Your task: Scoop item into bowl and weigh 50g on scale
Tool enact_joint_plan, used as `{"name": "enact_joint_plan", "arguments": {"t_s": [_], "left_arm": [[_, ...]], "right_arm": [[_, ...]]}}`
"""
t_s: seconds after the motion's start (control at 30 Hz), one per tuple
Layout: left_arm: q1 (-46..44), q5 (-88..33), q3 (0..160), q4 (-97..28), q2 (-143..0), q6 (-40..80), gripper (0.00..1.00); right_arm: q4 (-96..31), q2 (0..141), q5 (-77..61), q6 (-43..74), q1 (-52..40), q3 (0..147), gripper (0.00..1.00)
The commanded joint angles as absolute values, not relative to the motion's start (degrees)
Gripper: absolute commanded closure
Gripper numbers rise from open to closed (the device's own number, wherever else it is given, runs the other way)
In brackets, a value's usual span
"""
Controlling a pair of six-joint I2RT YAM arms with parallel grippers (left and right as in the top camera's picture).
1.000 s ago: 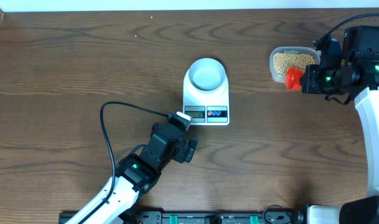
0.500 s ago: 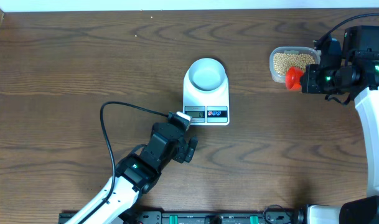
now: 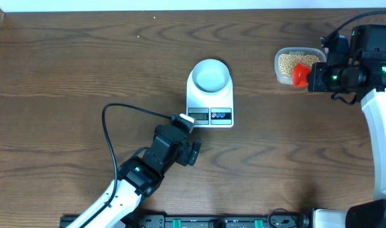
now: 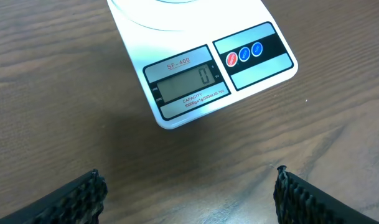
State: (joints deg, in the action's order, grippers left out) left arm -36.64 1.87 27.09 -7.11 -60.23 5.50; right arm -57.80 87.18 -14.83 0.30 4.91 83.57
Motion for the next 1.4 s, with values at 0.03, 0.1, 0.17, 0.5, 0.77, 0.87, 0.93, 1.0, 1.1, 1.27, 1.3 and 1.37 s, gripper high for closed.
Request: {"name": "enact_joint_plan", "arguments": {"t_s": [0.03,0.1,0.17,0.5,0.77,0.87,0.93,1.0,1.1,1.27,1.3,1.37], "left_arm": [[-36.69,3.03,28.32,-7.27,-59.81,4.51,0.12],[-36.69,3.01,28.32,-7.27,-59.81,4.51,0.11],[-36.69,3.03,28.32,-7.27,-59.81,4.51,0.12],[-36.69,3.03,28.32,-7.27,-59.81,4.51,0.12],[-36.69,3.03,28.32,-7.27,-59.81,4.51,0.11],[-36.69,3.03,28.32,-7.27,-59.81,4.51,0.12],[-36.69,3.03,28.32,-7.27,-59.81,4.51,0.12],[-36.69,3.03,28.32,-7.27,-59.81,4.51,0.12],[-36.69,3.03,28.32,-7.27,-59.81,4.51,0.11],[-36.69,3.01,28.32,-7.27,-59.81,4.51,0.12],[-36.69,3.03,28.32,-7.27,-59.81,4.51,0.12],[-36.69,3.03,28.32,-7.27,-59.81,4.51,0.12]], "right_arm": [[-57.12,87.64,-10.81,2.76,4.84,84.71,0.99],[-56.86,88.20,-10.35,2.74,4.84,85.69,0.99],[-56.95,89.14,-9.19,2.20,4.78,87.33,0.99],[-54.59,96.31,-0.01,-2.17,3.92,91.50,0.99],[-50.04,101.69,0.12,-7.01,3.79,91.48,0.99],[-48.97,103.28,1.72,-7.38,3.66,91.48,0.99],[-48.60,104.31,3.36,-7.38,3.64,91.48,0.99],[-48.60,105.32,4.80,-7.40,3.66,91.48,0.99],[-48.31,106.67,5.30,-7.38,3.64,91.39,0.99],[-48.05,108.16,5.23,-6.85,3.64,91.37,0.99],[-47.94,108.60,5.23,-6.17,3.66,91.37,0.99],[-47.53,109.56,4.89,-4.34,3.66,91.35,0.99]]}}
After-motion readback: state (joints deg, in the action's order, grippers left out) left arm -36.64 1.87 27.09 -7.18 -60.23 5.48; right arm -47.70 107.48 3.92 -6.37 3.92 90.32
